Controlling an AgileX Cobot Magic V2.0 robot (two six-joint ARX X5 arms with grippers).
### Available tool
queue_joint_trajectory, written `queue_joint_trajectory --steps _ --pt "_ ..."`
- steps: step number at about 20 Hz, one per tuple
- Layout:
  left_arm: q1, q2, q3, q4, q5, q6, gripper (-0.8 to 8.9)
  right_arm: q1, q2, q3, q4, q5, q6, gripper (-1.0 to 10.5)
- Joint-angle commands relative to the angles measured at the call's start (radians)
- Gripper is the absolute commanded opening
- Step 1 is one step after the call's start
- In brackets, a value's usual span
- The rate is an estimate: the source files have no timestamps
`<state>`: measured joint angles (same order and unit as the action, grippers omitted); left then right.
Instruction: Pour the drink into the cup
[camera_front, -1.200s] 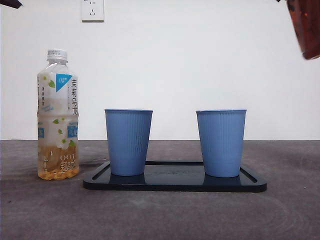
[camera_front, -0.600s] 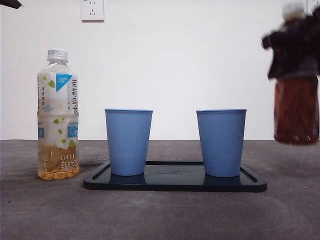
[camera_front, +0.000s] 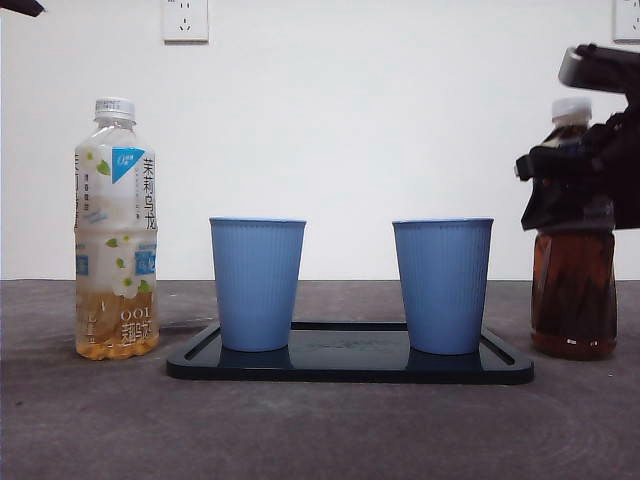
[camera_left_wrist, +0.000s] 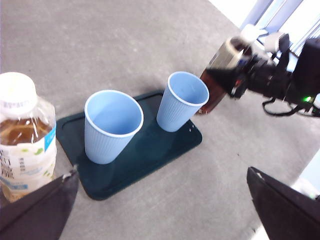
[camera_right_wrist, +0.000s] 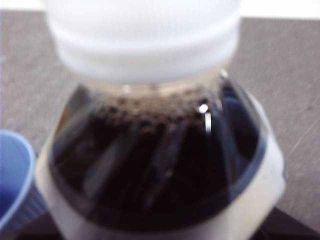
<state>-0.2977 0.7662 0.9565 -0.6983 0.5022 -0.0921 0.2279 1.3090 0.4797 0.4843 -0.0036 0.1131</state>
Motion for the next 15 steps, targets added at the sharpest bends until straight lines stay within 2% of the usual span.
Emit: queue_joint_trajectory --steps 1,7,11,15 --pt "-0.005 0.005 0.023 0.016 0.002 -0.006 5.57 0.003 0.011 0.017 0.062 0.000 0.006 2.2" --pt "-0.005 0.005 0.023 0.016 0.002 -0.006 5.57 0.002 0.011 0.017 0.062 0.000 0.004 2.4" --pt "-0.005 0.005 0.023 0.016 0.002 -0.006 5.58 0.002 0.008 0.018 0.061 0.004 -0.017 4.5" --pt "-0.005 0.005 0.023 0.016 0.002 -0.005 5.58 0.002 -0.069 0.020 -0.002 0.004 -0.020 4.7"
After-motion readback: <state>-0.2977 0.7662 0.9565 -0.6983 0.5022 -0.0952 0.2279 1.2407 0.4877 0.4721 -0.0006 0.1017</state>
